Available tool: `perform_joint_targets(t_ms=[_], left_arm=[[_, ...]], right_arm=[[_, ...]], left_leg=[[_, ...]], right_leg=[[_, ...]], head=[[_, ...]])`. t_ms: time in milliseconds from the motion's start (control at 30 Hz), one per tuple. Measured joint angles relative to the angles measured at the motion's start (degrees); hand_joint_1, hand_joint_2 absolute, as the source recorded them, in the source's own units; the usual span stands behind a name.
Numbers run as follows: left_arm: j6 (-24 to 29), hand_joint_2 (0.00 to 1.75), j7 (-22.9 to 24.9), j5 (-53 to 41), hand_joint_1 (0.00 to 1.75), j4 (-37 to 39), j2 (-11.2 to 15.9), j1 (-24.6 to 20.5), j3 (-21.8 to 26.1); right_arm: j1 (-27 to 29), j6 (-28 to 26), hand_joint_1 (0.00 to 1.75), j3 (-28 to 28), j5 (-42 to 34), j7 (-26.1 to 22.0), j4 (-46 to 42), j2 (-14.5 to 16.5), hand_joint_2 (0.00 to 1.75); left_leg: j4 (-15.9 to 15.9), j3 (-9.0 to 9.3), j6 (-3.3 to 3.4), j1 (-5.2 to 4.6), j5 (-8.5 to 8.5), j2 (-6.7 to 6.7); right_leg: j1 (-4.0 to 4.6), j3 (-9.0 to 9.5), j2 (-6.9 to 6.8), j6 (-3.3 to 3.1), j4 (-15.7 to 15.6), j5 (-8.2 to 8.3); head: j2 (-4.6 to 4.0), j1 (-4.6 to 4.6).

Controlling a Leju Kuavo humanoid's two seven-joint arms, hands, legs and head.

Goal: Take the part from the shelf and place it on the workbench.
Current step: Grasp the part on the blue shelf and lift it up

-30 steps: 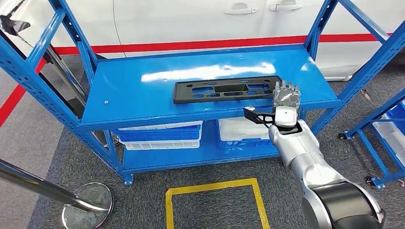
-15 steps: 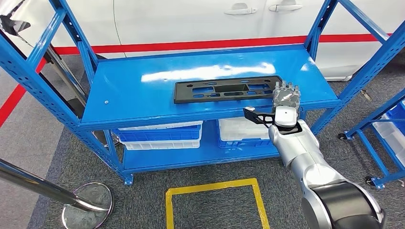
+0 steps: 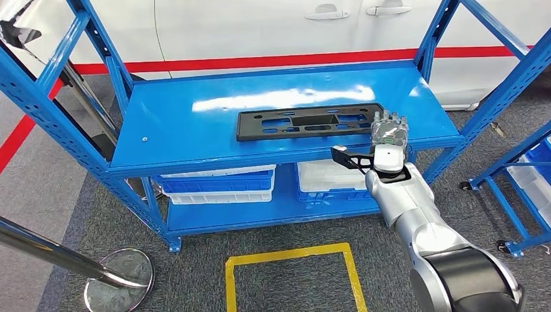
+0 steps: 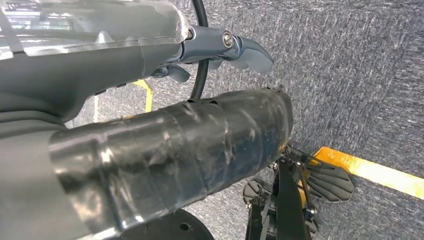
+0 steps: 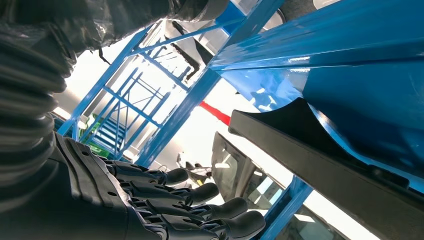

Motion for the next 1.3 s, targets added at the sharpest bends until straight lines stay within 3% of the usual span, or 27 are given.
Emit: perform_joint_targets(t_ms=[100,233,300,367,400,433,467,533,600,733,800,867,900,933,967,1033,1100,1233,1300], left_arm=[[-0.1,0.00,-0.1,0.0,0.00,0.0,0.0,0.0,0.1],[-0.1,0.00,-0.3,0.1,0.00,0.0,0.1,0.0,0.2],[-0.2,0.00,-0.4,0.1,0.00,0.0,0.1,-0.1,0.3],[-0.2,0.00,-0.5,0.1,0.00,0.0,0.1,-0.3,0.3],[-0.2,0.00,-0.5,0.1,0.00,0.0,0.1,-0.3,0.4],[-0.2,0.00,-0.5,0.1,0.00,0.0,0.1,-0.3,0.4],[-0.2,0.00,-0.5,0.1,0.00,0.0,0.1,-0.3,0.5],[-0.1,0.00,-0.5,0.0,0.00,0.0,0.2,-0.3,0.7],[-0.1,0.00,-0.4,0.0,0.00,0.0,0.4,-0.4,0.9],[0.0,0.00,-0.3,0.0,0.00,0.0,0.3,-0.4,1.2],[0.1,0.00,-0.3,0.0,0.00,0.0,0.2,-0.4,1.3],[0.2,0.00,-0.4,-0.2,0.00,0.0,0.2,-0.4,1.3],[0.1,0.00,-0.5,-0.3,0.00,0.0,0.2,-0.4,1.4],[0.1,0.00,-0.7,-0.4,0.00,0.0,0.2,-0.3,1.4],[0.2,0.00,-0.8,-0.6,0.00,0.0,0.2,-0.3,1.4],[0.5,0.00,-0.9,-0.8,0.00,0.0,0.2,-0.2,1.4],[0.8,0.00,-1.2,-0.9,0.00,0.0,0.4,-0.3,1.5],[0.7,0.00,-2.3,-1.0,0.00,0.0,0.4,-0.5,1.8],[0.6,0.00,-2.5,-1.0,0.00,0.0,0.4,-0.4,1.9]], right_arm=[[0.0,0.0,0.00,0.0,0.0,-0.1,0.0,0.1,1.75],[-0.1,0.0,0.00,0.0,0.0,-0.2,0.0,0.4,1.75],[-0.4,0.1,0.00,0.0,0.0,-0.3,0.0,0.4,1.75],[-0.4,0.3,0.00,0.1,0.0,-0.4,0.1,0.4,1.75],[-0.2,0.3,0.00,0.1,0.0,-0.5,0.2,0.5,1.75],[0.0,0.3,0.00,0.1,0.0,-0.6,0.3,0.5,1.75],[0.1,0.3,0.00,0.1,0.0,-0.6,0.3,0.5,1.75],[0.2,0.3,0.00,0.1,0.0,-0.7,0.4,0.5,1.75],[0.2,0.3,0.00,0.2,0.0,-0.7,0.4,0.6,1.75],[0.3,0.3,0.00,0.2,0.0,-0.8,0.4,0.9,1.75],[0.2,0.3,0.00,0.2,0.0,-0.8,0.3,1.1,1.75],[0.3,0.4,0.00,0.3,0.0,-0.8,0.4,1.2,1.75],[0.4,0.4,0.00,0.3,0.0,-0.8,0.4,1.3,1.75],[0.4,0.4,0.00,0.3,0.0,-0.8,0.4,1.4,1.75],[0.5,0.4,0.00,0.3,0.0,-0.8,0.4,1.4,1.75],[0.4,0.4,0.00,0.3,0.0,-0.8,0.4,1.6,1.75],[0.3,0.4,0.00,0.3,0.0,-0.7,0.3,1.8,1.75],[0.4,0.3,0.00,0.3,0.0,-0.6,0.3,1.9,1.75],[0.3,0.2,0.00,0.3,0.0,-0.6,0.2,1.8,1.75]], left_leg=[[0.1,-0.08,0.20,-0.08,-0.12,-0.01],[-1.8,1.23,1.24,0.22,0.31,0.12],[-3.3,2.34,1.53,0.69,0.95,0.42],[-3.4,2.51,1.60,0.72,0.93,0.58],[-3.3,2.50,1.46,0.78,0.78,0.59],[-3.0,2.48,1.22,0.89,0.56,0.58],[-2.5,2.45,0.86,1.06,0.26,0.56],[-1.2,2.19,-0.15,1.47,-0.65,0.51],[0.4,1.65,-1.23,1.55,-1.50,0.44],[1.2,1.06,-2.43,1.83,-2.14,0.40],[5.3,-0.70,-2.54,1.94,-4.75,0.44],[13.2,-4.30,-2.24,1.70,-8.49,0.43],[16.5,-5.93,-1.96,1.50,-9.56,0.42],[18.0,-6.74,-1.57,1.26,-9.56,0.39],[17.1,-6.41,-1.06,0.94,-8.42,0.33],[9.9,-3.18,0.22,0.10,-4.32,0.17],[3.3,0.02,1.23,-0.59,-2.02,0.06],[0.3,1.54,1.66,-0.68,-1.97,0.09],[-0.7,2.39,1.90,-0.29,-1.77,0.27]], right_leg=[[-0.16,0.04,-0.02,0.16,-0.1,0.05],[-0.24,0.59,-0.06,0.90,-0.4,-0.16],[-0.23,-0.96,-0.05,1.19,3.4,-2.52],[-0.69,-4.56,-0.01,1.65,10.5,-5.81],[-1.06,-5.95,-0.04,1.96,13.0,-6.45],[-1.47,-6.47,-0.10,2.30,13.6,-6.04],[-1.89,-5.87,-0.19,2.69,12.1,-4.56],[-2.50,-2.73,-0.31,3.48,5.5,-1.06],[-2.42,-1.03,-0.12,3.10,1.7,0.16],[-1.75,-1.32,0.08,0.73,1.7,0.05],[-1.61,-1.25,0.12,-0.02,1.5,0.21],[-1.10,-1.23,0.13,-0.42,1.5,0.15],[-0.79,-1.20,0.15,-0.55,1.5,0.10],[-0.51,-1.15,0.19,-0.67,1.5,0.02],[-0.26,-1.02,0.23,-0.80,1.5,-0.06],[0.02,-0.64,0.31,-1.00,1.5,-0.28],[0.22,-0.49,0.40,-0.91,1.4,-0.45],[0.23,-0.51,0.42,0.09,1.2,-0.57],[0.28,-1.82,0.27,0.67,4.2,-2.10]], head=[[0.00,0.00],[0.00,0.01],[0.00,0.08],[0.00,0.12],[0.00,0.12],[0.00,0.11],[0.00,0.12],[0.00,0.14],[0.00,0.11],[0.00,0.03],[0.00,0.01],[0.00,0.01],[0.00,0.02],[0.00,0.02],[0.00,0.01],[0.00,0.02],[0.00,0.03],[0.00,0.05],[0.00,0.08]])
